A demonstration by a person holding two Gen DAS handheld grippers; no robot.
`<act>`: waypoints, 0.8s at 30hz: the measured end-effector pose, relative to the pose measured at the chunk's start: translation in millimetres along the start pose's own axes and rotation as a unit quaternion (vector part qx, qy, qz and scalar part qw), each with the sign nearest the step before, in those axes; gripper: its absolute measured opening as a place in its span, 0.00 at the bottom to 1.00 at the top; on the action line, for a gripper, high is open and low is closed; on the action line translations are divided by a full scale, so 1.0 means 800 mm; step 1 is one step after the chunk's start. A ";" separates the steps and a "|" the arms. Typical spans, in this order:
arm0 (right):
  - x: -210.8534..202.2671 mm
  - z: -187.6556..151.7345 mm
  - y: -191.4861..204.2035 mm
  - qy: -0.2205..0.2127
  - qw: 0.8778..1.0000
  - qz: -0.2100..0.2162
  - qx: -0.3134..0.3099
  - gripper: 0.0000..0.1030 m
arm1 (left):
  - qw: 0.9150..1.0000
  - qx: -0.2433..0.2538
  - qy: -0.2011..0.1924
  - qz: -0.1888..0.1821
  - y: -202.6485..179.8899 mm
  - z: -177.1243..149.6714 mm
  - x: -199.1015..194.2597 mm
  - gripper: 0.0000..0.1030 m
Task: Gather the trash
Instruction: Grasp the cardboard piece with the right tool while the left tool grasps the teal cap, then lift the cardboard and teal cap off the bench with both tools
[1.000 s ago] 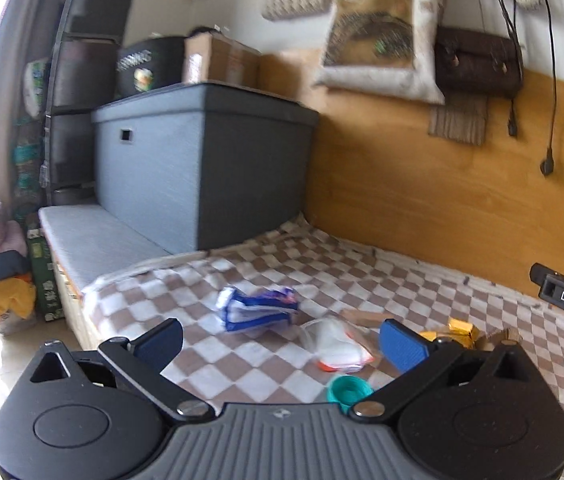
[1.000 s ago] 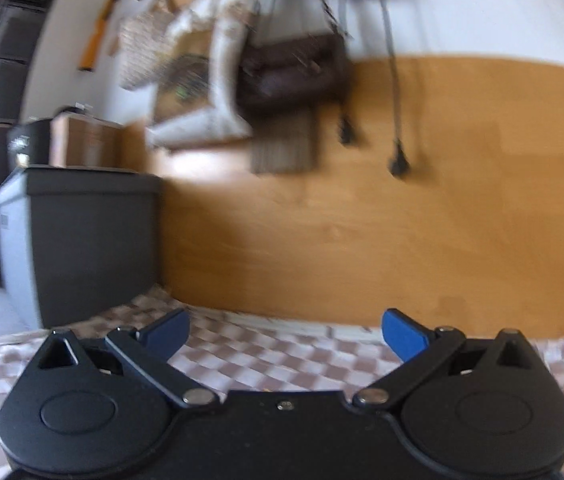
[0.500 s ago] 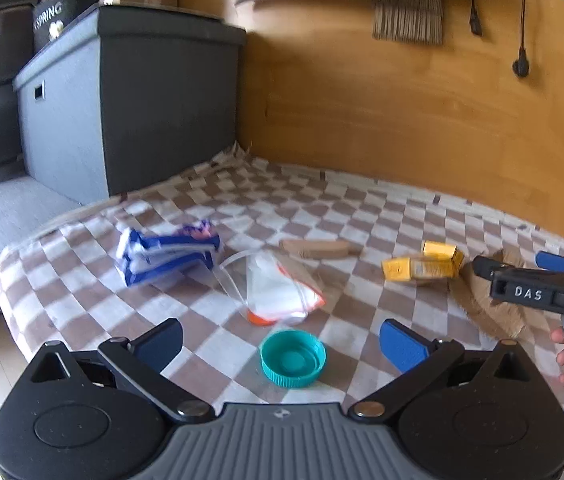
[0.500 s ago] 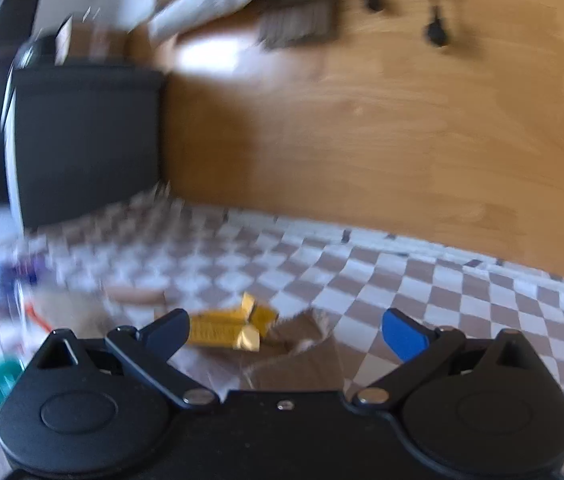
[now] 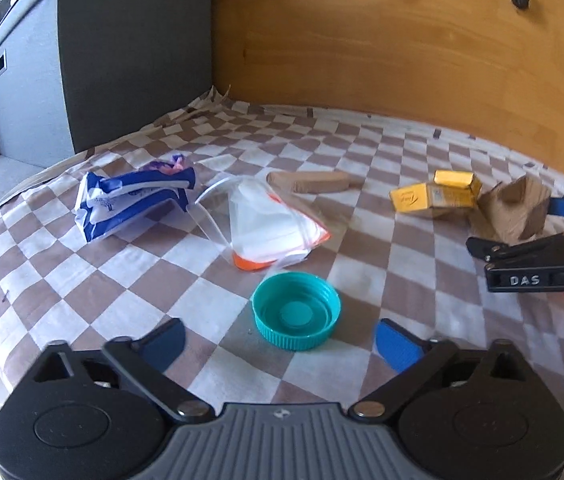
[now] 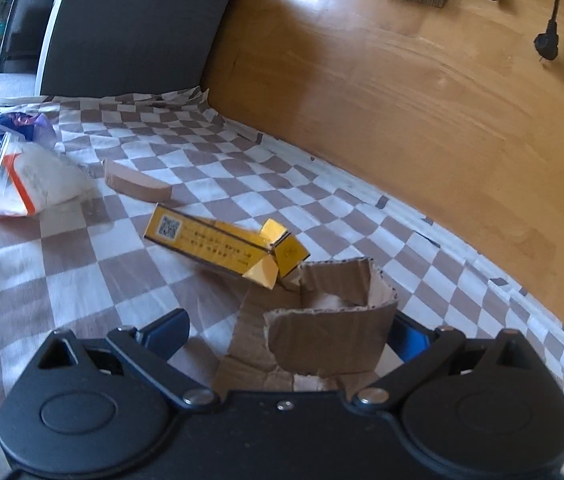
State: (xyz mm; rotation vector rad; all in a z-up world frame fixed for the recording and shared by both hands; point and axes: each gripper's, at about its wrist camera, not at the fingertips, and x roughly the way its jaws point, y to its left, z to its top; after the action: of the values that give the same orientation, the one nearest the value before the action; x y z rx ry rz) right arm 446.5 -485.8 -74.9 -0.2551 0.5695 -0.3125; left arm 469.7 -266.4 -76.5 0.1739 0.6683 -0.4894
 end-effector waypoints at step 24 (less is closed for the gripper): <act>-0.040 -0.001 -0.037 0.001 0.995 0.010 0.104 0.55 | 1.000 -0.009 -0.014 -0.011 -0.010 0.005 -0.012 0.48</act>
State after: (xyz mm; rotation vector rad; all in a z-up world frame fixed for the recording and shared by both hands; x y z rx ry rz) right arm 413.6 -501.9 -50.5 -0.0488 0.5368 -0.3499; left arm 461.8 -270.9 -67.4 0.1423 0.6476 -0.5059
